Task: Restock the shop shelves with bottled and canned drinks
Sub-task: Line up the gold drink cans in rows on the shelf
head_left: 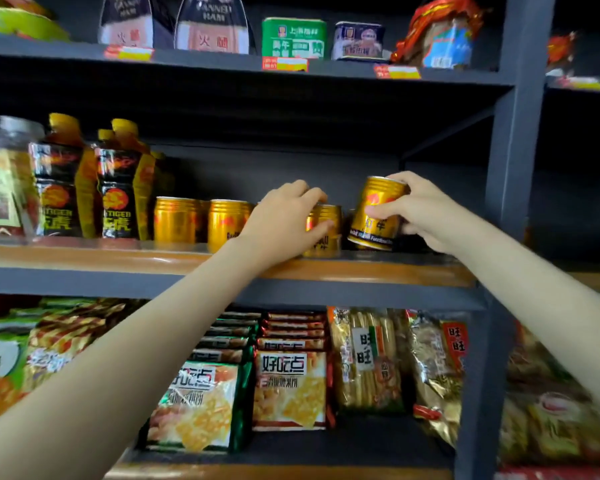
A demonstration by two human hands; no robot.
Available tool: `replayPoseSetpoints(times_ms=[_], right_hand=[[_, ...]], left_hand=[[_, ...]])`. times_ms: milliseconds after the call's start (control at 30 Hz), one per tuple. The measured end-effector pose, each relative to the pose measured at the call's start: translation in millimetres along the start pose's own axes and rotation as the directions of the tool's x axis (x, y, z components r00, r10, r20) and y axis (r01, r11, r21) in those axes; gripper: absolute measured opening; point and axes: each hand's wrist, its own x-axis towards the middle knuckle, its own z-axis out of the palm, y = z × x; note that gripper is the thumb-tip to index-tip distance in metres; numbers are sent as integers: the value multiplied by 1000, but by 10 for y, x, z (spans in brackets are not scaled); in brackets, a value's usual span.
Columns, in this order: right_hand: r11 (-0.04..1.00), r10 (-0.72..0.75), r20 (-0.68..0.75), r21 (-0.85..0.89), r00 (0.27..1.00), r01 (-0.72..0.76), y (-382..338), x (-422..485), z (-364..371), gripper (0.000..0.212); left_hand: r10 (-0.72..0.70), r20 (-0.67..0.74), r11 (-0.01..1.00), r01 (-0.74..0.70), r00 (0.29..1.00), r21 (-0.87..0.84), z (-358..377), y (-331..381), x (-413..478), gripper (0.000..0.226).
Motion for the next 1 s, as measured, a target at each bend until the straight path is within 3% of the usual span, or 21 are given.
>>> replayPoseSetpoints(times_ms=[233,433,500,633,1000], right_hand=[[984,142,61,-122,988,-133,118,140,105,54],[947,137,206,-313,969,-67,177,273,204,56],[889,116,235,-457,965,4,175,319,199,62],[660,2,240,-730,971,179,144,375,206,71],[535,-8,292,-807,956,250,269,638,171,79]], left_hand=[[33,41,999,-33,999,15,48,-25,26,47],[90,44,991,-93,995,91,63,-18,69,46],[109,61,988,-115,992,104,57,-7,88,46],[97,51,992,-101,994,79,64,3,85,44],[88,-37,988,-83,995,128,158,-32,91,44]])
